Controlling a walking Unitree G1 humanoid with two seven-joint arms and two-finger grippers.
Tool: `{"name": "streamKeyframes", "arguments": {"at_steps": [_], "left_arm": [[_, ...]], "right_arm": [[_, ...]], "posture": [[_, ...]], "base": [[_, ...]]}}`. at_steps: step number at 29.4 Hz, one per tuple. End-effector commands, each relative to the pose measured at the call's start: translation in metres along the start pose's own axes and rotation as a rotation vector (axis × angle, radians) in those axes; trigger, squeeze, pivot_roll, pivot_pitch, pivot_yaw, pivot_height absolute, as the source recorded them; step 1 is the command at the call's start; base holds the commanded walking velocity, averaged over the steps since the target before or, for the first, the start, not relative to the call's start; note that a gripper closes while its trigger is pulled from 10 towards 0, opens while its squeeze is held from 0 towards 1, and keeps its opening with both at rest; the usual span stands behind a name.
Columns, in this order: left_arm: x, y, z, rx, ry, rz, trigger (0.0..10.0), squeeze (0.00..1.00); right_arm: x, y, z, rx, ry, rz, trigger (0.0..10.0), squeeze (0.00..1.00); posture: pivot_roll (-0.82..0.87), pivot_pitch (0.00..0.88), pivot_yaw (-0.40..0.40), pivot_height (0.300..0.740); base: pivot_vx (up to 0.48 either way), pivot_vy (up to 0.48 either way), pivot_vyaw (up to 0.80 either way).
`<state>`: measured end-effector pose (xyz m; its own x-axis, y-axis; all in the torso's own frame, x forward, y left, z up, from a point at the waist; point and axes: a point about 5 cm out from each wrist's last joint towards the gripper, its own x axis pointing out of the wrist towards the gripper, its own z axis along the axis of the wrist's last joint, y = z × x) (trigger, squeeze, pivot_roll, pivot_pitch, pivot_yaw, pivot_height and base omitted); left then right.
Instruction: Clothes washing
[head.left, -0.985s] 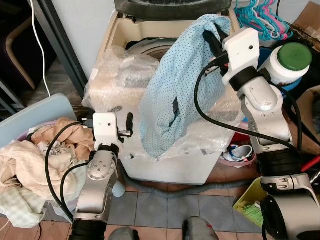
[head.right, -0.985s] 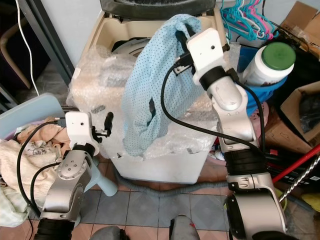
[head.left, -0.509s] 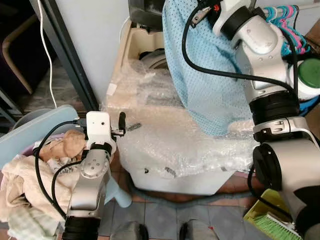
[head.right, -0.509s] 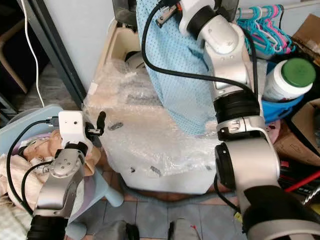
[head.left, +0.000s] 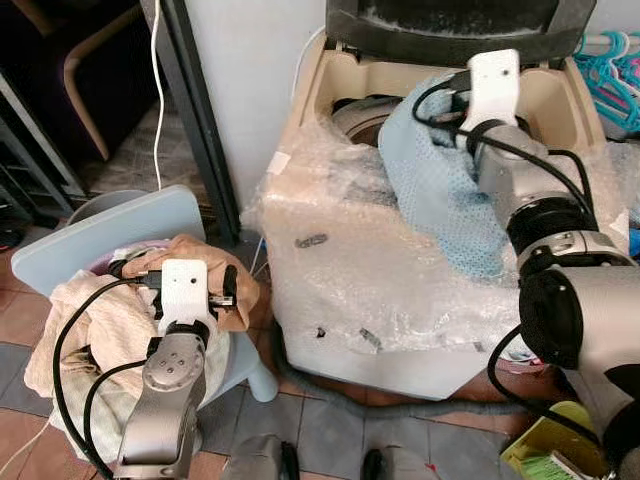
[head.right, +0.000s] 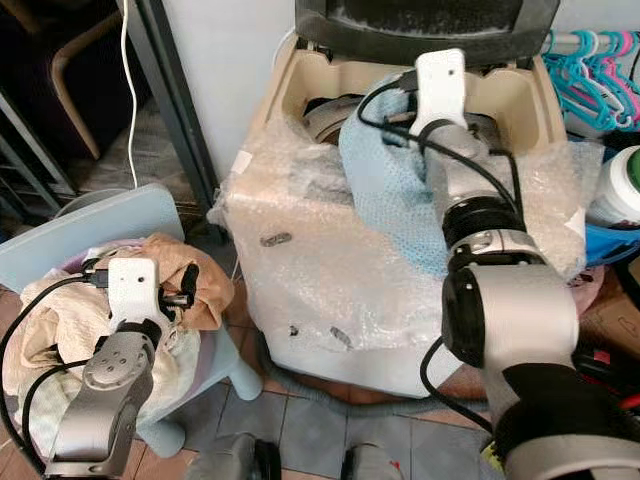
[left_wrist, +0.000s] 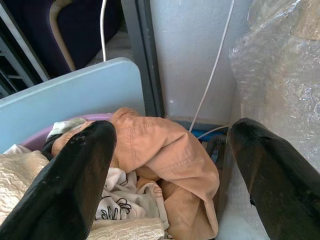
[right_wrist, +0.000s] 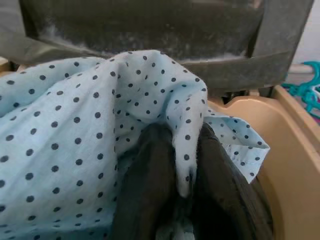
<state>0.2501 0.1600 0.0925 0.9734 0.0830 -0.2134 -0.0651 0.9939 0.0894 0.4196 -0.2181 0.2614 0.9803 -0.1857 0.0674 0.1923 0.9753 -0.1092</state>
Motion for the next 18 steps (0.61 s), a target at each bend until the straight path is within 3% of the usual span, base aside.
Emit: {"name": "streamKeyframes", "arguments": {"at_steps": [1, 2, 6, 13, 16, 18], "left_arm": [[0.0, -0.003, 0.006, 0.008, -0.016, -0.008, 10.0, 0.0], [0.0, -0.003, 0.008, 0.009, -0.013, -0.009, 10.0, 0.0], [0.0, -0.002, 0.008, 0.012, -0.013, -0.009, 10.0, 0.0], [0.002, -0.005, 0.011, 0.015, -0.022, -0.025, 10.0, 0.0], [0.001, -0.004, 0.011, 0.014, -0.018, -0.024, 10.0, 0.0], [0.0, -0.004, 0.013, -0.007, -0.035, -0.009, 10.0, 0.0]], "right_arm": [[0.001, -0.009, 0.032, -0.085, -0.171, -0.048, 10.0, 1.0], [-0.004, -0.008, 0.058, -0.236, -0.358, -0.02, 10.0, 1.0], [-0.015, 0.001, 0.068, -0.308, -0.51, 0.113, 10.0, 1.0], [-0.029, 0.002, 0.039, -0.259, -0.481, 0.314, 10.0, 1.0], [-0.038, 0.002, 0.035, -0.185, -0.481, 0.379, 10.0, 1.0], [-0.054, 0.011, 0.027, -0.099, -0.471, 0.488, 10.0, 1.0]], "posture": [[0.02, 0.089, 0.014, 0.74], [0.02, 0.092, 0.016, 0.74], [0.0, 0.096, 0.022, 0.74], [0.0, 0.101, 0.03, 0.74], [0.0, 0.104, 0.028, 0.74], [0.0, 0.106, 0.025, 0.74]], "base": [[0.0, 0.0, 0.0], [0.0, 0.0, 0.0], [0.0, 0.0, 0.0], [0.0, 0.0, 0.0], [0.0, 0.0, 0.0], [0.0, 0.0, 0.0]]}}
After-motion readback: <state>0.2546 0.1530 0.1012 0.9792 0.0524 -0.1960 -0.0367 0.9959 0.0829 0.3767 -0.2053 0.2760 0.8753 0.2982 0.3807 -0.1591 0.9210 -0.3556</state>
